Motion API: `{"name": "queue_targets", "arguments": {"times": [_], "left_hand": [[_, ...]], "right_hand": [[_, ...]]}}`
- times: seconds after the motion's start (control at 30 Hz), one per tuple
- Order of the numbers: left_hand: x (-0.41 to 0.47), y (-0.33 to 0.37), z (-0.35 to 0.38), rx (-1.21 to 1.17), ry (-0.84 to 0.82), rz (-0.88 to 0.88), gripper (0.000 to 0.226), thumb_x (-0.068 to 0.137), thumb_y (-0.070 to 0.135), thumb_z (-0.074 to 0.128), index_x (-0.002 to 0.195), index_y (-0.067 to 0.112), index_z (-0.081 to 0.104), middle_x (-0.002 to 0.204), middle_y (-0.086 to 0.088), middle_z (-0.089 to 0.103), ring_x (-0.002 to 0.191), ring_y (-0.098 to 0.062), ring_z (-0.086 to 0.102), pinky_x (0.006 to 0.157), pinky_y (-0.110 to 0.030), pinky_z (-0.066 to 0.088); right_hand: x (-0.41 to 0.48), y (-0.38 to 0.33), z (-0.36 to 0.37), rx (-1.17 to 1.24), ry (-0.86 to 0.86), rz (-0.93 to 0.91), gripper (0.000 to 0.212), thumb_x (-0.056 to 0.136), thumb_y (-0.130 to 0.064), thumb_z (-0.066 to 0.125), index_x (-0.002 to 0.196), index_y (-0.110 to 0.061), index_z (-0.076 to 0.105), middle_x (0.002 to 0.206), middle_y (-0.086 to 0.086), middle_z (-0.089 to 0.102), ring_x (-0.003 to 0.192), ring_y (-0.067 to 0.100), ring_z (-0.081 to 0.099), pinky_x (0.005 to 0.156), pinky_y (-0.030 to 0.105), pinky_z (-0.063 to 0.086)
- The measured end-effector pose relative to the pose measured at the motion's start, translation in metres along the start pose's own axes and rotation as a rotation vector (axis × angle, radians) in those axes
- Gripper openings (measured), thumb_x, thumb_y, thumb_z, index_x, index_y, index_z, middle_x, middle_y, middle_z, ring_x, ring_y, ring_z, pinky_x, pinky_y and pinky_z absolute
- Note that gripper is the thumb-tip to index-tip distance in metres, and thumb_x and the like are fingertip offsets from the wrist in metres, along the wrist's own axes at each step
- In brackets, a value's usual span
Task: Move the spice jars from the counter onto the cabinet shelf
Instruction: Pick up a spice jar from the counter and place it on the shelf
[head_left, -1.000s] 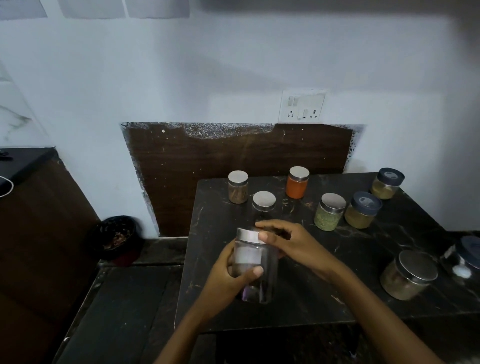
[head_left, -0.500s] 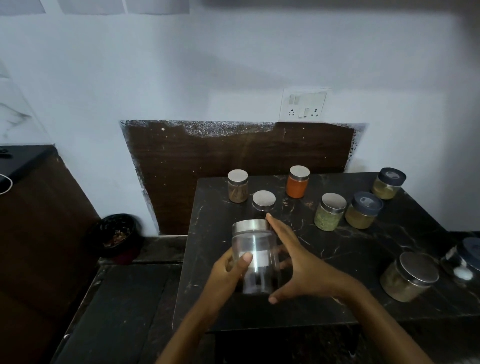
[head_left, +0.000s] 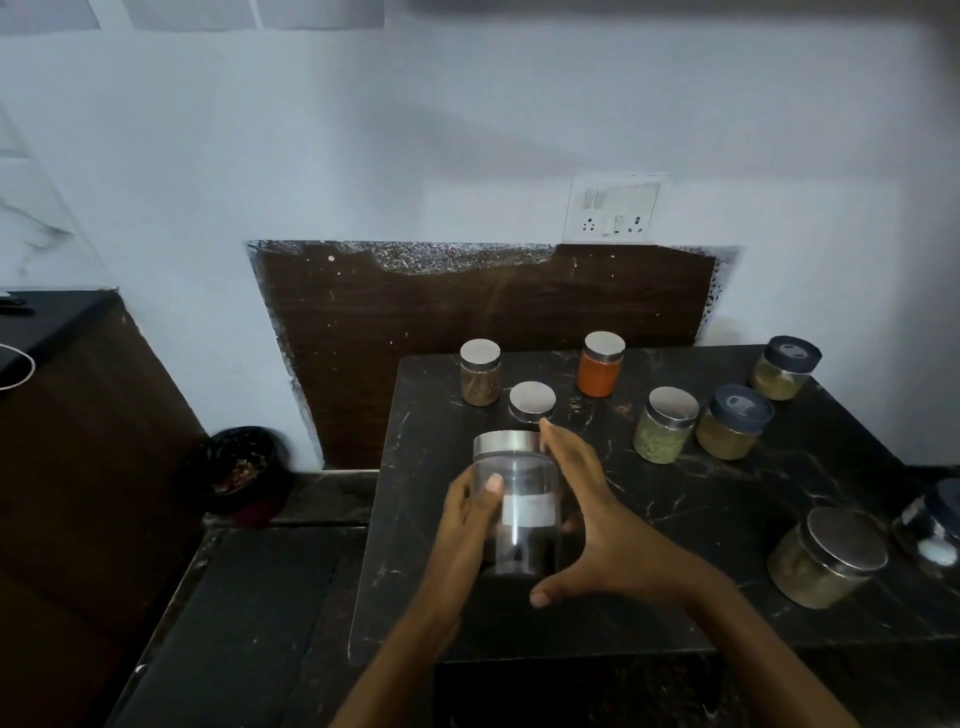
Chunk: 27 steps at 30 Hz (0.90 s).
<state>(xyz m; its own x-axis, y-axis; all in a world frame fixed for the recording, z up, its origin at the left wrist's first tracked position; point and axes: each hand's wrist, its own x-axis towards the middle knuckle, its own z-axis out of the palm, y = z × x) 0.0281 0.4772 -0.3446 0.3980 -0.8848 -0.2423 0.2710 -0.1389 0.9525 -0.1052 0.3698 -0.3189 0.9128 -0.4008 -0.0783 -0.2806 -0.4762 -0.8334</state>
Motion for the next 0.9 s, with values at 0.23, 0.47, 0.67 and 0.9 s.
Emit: {"name": "queue_targets", "arguments": {"times": [0.23, 0.47, 0.67, 0.9], "left_hand": [[-0.003, 0.008, 0.002, -0.160, -0.001, -0.062, 0.036, 0.087, 0.039, 0.039, 0.116, 0.021, 0.051, 0.107, -0.005, 0.063, 0.096, -0.021, 0.064, 0.074, -0.034, 0.053], [0.001, 0.019, 0.006, -0.207, 0.109, -0.201, 0.063, 0.080, 0.044, 0.048, 0.135, 0.016, 0.042, 0.133, -0.018, 0.049, 0.117, -0.034, 0.052, 0.095, -0.055, 0.044], [0.001, 0.010, 0.005, -0.058, 0.034, -0.048, 0.074, 0.073, 0.047, 0.053, 0.141, 0.029, 0.029, 0.131, -0.006, 0.050, 0.105, -0.022, 0.060, 0.076, -0.038, 0.055], [-0.002, 0.012, 0.004, -0.172, 0.044, -0.103, 0.034, 0.088, 0.026, 0.047, 0.120, 0.017, 0.048, 0.103, -0.003, 0.060, 0.089, -0.016, 0.061, 0.064, -0.025, 0.055]], "right_hand": [[-0.001, 0.005, -0.002, 0.073, -0.011, 0.011, 0.129, 0.064, -0.016, 0.084, 0.127, -0.057, -0.020, 0.135, -0.039, -0.018, 0.129, -0.011, 0.004, 0.078, -0.012, 0.025], [0.003, 0.005, 0.005, 0.001, 0.062, -0.005, 0.133, 0.058, -0.025, 0.088, 0.139, -0.048, -0.016, 0.135, -0.041, -0.010, 0.125, -0.014, 0.010, 0.087, -0.006, 0.027], [0.002, 0.004, 0.006, -0.021, 0.049, -0.034, 0.132, 0.057, -0.030, 0.088, 0.133, -0.055, -0.016, 0.138, -0.042, -0.021, 0.128, -0.022, 0.003, 0.100, 0.003, 0.025], [-0.003, 0.003, -0.005, 0.103, -0.036, 0.034, 0.130, 0.063, -0.016, 0.085, 0.133, -0.055, -0.017, 0.140, -0.036, -0.016, 0.119, -0.016, 0.023, 0.086, 0.001, 0.039]]}}
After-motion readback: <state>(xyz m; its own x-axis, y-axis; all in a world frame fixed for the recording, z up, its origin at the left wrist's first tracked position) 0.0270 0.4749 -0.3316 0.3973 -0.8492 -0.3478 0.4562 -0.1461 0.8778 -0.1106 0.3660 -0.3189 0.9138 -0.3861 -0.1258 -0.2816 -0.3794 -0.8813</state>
